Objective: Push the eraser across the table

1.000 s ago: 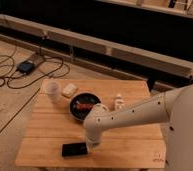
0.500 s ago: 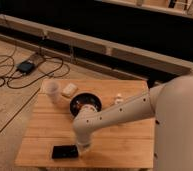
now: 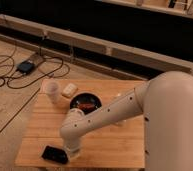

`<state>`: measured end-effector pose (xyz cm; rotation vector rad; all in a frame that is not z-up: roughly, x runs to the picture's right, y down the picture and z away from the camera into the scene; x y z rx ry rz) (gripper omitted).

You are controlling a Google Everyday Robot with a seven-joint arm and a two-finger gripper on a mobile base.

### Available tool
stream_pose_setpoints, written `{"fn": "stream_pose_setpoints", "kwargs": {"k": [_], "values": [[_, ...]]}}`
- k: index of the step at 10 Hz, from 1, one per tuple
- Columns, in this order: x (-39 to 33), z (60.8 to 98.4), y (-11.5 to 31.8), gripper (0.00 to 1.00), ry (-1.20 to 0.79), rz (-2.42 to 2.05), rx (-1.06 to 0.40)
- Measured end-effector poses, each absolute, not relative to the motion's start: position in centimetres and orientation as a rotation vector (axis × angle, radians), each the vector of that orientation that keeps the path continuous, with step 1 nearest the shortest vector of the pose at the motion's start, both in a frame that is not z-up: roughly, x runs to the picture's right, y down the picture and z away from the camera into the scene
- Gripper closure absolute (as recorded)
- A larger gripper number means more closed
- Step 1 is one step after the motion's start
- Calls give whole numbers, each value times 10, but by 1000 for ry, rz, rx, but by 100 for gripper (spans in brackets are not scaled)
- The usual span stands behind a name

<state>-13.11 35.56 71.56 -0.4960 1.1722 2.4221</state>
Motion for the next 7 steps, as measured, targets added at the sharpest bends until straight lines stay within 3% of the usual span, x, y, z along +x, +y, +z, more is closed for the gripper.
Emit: {"fn": "stream_pose_setpoints", "kwargs": {"k": [7], "values": [[-178, 702, 367, 85, 1117, 2320, -561]]}}
